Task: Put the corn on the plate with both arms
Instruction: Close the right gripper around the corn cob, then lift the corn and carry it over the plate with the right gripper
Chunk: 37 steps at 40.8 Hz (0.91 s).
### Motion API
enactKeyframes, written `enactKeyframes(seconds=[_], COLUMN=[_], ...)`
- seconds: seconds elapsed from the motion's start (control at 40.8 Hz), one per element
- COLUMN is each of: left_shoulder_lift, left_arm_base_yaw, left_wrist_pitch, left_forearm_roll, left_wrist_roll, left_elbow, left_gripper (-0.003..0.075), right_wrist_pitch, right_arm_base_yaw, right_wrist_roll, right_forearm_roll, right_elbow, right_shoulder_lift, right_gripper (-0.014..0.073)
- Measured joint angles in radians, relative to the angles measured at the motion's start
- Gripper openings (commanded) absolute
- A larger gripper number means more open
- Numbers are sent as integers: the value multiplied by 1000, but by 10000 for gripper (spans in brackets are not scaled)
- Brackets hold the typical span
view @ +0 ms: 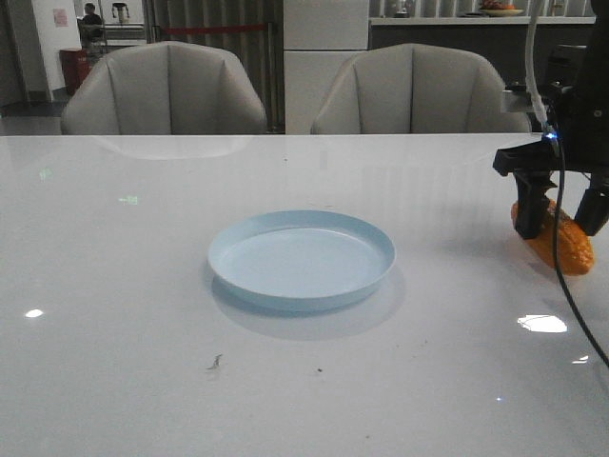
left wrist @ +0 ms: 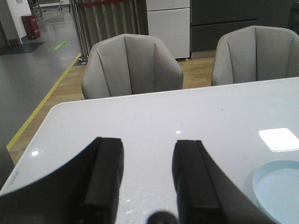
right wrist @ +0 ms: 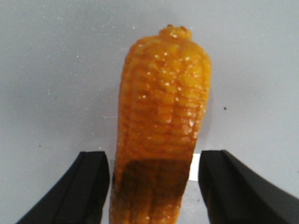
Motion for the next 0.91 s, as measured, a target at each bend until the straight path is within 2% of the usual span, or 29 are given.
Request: enactKeyframes(seconds=[0.294,0.368,0.466,0.539,0.76,0.907], left_shoulder_lift=[0,0,0,0,0,0], left_arm_base_yaw=[0,0,0,0,0,0], left_wrist_pitch=[0,0,0,0,1,1], left_forearm_roll=[0,0,0,0,0,0], left_wrist_roll=[0,0,0,0,0,0], left_elbow=[0,0,0,0,0,0], left_gripper=[326,326,326,326,326,326], right_wrist_pitch=[-9,-9,-9,-11,0,30], right_arm_base_yaw=[0,0,0,0,0,10], right_wrist_roll=[2,2,2,2,4,-7], right_forearm_roll=[0,0,0,0,0,1], right_elbow=[-1,-1,-4,-4,-25,-114], right_shoulder_lift=[6,6,6,6,8,8], right_gripper=[503,433,289,225,224,224])
